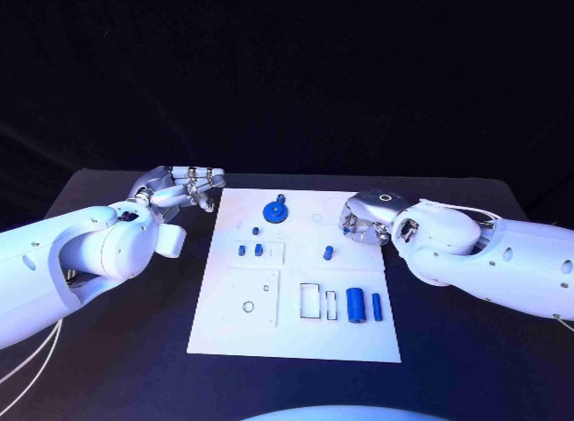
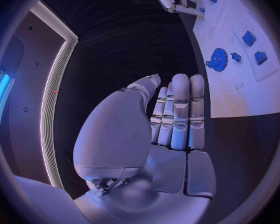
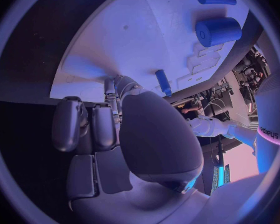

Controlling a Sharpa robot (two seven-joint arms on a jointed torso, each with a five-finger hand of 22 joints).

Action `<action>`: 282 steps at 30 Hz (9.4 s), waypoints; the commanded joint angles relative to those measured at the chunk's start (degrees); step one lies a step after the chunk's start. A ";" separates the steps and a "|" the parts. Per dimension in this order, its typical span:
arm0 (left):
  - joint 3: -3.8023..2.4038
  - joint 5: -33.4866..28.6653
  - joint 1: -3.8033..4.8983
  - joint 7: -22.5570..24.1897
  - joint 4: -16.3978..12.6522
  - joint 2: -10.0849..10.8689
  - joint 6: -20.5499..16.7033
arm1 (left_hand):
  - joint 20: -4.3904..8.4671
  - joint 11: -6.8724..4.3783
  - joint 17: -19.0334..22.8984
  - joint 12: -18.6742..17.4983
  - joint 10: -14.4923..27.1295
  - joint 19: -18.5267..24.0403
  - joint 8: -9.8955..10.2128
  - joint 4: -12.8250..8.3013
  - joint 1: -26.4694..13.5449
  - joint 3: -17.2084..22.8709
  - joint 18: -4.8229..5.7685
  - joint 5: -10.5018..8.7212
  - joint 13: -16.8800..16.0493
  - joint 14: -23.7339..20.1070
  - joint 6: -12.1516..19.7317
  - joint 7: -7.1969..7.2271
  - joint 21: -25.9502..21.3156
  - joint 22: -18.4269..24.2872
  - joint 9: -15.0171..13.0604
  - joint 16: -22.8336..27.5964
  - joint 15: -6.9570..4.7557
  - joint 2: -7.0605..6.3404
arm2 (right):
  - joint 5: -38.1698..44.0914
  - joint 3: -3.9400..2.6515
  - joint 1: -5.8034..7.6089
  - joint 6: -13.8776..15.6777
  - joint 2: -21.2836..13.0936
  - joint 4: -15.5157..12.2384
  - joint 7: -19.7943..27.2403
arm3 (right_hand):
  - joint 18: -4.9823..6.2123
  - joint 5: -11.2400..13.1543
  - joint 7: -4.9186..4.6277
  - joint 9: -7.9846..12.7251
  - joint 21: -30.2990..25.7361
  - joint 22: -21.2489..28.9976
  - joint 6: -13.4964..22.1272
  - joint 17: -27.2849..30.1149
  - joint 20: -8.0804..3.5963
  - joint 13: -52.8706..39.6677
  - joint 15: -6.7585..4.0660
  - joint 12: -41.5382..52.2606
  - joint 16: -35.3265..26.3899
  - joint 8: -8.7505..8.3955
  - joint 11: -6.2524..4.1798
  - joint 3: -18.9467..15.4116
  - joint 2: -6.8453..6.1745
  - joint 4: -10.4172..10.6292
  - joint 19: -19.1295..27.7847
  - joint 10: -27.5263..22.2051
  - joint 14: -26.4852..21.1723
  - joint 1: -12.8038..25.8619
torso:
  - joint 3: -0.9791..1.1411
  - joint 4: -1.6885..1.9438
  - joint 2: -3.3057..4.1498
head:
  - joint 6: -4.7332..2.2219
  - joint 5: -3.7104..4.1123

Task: Assemble the parts on the task board

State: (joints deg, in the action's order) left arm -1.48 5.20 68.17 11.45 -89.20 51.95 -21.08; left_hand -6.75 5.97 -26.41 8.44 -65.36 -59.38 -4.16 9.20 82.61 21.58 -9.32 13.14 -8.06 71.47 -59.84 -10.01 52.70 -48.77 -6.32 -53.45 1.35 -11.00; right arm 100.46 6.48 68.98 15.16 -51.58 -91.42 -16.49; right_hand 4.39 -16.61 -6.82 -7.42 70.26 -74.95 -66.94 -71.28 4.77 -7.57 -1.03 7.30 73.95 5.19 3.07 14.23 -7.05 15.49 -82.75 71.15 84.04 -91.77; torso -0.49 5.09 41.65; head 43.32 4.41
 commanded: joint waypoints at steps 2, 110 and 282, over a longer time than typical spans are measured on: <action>-0.04 -0.31 0.05 0.30 -0.17 -0.07 0.35 | 0.00 0.14 0.11 0.29 0.50 0.48 0.23 -0.20 0.17 -0.23 -0.71 -0.10 -0.08 -0.36 0.43 -0.21 -0.50 0.18 0.12 0.32 0.09 0.39 | -0.45 0.19 -0.29 -0.38 0.06 -0.02 0.44 | -0.85 0.29 0.30 -0.50 1.10 -9.53 -1.03 -0.38 -0.20 0.00 -0.55 0.12 0.72 0.72 -0.29 1.37 0.47 -0.23 -0.64 1.11 2.76 0.40 | 0.03 -0.03 -0.04 | 0.04 -0.06; 0.46 0.00 0.06 -1.97 1.14 -3.04 1.40 | -0.24 0.56 0.49 0.75 1.84 0.57 0.19 -0.40 0.29 -0.69 -0.80 -0.13 -0.08 -0.72 1.33 -0.65 -1.50 1.03 0.60 0.44 0.42 0.69 | -3.27 0.07 -6.42 1.37 12.84 -5.39 1.91 | -1.41 -0.59 0.29 -1.51 4.18 -11.02 -1.10 -0.95 -0.44 0.55 -0.60 -1.61 2.03 0.44 -0.30 5.20 -1.00 -1.87 -1.67 2.32 2.84 4.01 | -0.34 0.18 -0.56 | 3.18 -9.01; 0.66 0.01 0.04 -2.44 1.88 -3.90 1.71 | -0.36 0.64 0.65 1.18 2.27 0.62 0.05 -0.22 0.06 -1.05 -0.85 -0.13 -0.13 -0.79 1.54 -0.70 -1.98 1.41 0.77 0.39 0.52 0.87 | -2.16 0.11 -6.51 1.23 13.62 -10.65 1.80 | -1.45 2.00 -0.17 -1.40 4.26 -11.19 -0.44 0.20 -0.14 2.36 -0.25 0.34 3.37 0.29 0.13 7.29 -0.54 -6.92 -1.96 0.08 2.48 6.22 | -0.42 -0.09 -0.72 | 2.81 -8.72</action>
State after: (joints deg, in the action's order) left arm -0.79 5.23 68.16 8.80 -87.18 48.16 -20.30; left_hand -6.96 6.55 -25.82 9.52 -63.55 -59.18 -4.16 8.99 82.69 20.72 -9.31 13.14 -8.10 71.08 -58.63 -10.81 51.03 -47.43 -5.61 -53.24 1.75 -10.47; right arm 96.14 6.58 62.53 18.09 -38.04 -102.15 -13.92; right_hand 3.94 -14.24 -6.83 -8.74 74.55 -74.92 -67.23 -71.12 4.81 -5.22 -1.24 7.80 77.14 5.42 3.29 21.20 -7.52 8.60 -83.92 70.93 84.03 -85.45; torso -0.91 4.99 40.96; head 46.09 -4.30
